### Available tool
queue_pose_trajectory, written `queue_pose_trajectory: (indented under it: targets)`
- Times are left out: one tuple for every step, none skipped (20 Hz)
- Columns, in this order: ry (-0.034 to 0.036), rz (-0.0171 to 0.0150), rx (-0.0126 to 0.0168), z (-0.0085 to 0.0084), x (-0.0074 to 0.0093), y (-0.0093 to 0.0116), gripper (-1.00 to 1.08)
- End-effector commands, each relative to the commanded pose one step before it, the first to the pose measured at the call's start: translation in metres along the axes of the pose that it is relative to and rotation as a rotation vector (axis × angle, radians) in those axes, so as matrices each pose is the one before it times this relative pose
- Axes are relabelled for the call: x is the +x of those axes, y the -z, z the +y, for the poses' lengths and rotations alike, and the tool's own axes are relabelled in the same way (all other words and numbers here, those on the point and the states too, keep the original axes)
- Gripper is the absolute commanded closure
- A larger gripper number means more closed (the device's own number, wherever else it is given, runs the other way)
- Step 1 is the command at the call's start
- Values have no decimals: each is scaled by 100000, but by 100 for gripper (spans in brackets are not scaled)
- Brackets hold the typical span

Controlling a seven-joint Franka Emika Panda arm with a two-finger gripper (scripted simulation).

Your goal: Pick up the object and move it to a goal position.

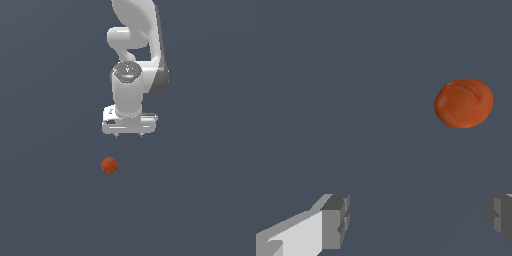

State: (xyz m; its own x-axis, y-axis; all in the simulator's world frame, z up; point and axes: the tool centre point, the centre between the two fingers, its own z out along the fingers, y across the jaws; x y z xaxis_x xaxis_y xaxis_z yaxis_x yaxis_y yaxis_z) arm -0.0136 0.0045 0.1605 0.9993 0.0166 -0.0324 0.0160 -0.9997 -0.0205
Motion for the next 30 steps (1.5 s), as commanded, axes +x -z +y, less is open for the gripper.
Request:
queue_pose_trajectory:
  targets:
    - [0, 0, 0, 1, 0, 0, -92]
    - [0, 0, 0, -14, 3, 20, -92]
    - [-72, 61, 101, 20, -3, 94, -92]
    - [-85, 74, 126, 7, 0, 139, -92]
    - [-107, 101, 175, 6, 0, 193, -92]
    - [-113, 125, 219, 1, -3, 241, -92]
    - [-71, 107, 190, -6, -5, 210, -92]
    - [-29, 81, 146, -5, -8, 157, -92]
    - [10, 57, 105, -4, -11, 105, -92]
    - [0, 0, 0, 9, -5, 31, -92]
    - [66, 9, 20, -20, -5, -7, -92]
    - [-110, -20, -43, 20, 18, -52, -92]
    - [-324, 8, -4, 40, 47, -36, -92]
    - [-534, 24, 11, 64, 76, -39, -92]
    - [-717, 31, 13, 88, 101, -53, -92]
    - [-881, 35, 9, 107, 125, -72, -92]
    - [-1046, 40, 6, 127, 149, -90, -92]
    - [-1215, 45, 3, 147, 174, -107, -92]
    - [-1380, 52, 1, 165, 199, -124, -92]
    - [-1548, 59, -1, 183, 224, -140, -92]
    - [-1722, 67, -3, 201, 251, -156, -92]
    - [-1888, 76, -7, 219, 277, -172, -92]
    - [-2055, 83, -14, 235, 303, -191, -92]
    - [-2225, 92, -21, 251, 331, -210, -92]
    - [-2394, 102, -29, 265, 358, -230, -92]
    - [-2565, 112, -39, 278, 387, -250, -92]
    - [-2736, 124, -50, 291, 416, -272, -92]
    - [-2905, 137, -62, 301, 445, -294, -92]
    - [-3073, 151, -76, 311, 475, -317, -92]
    - [-3238, 167, -91, 318, 504, -341, -92]
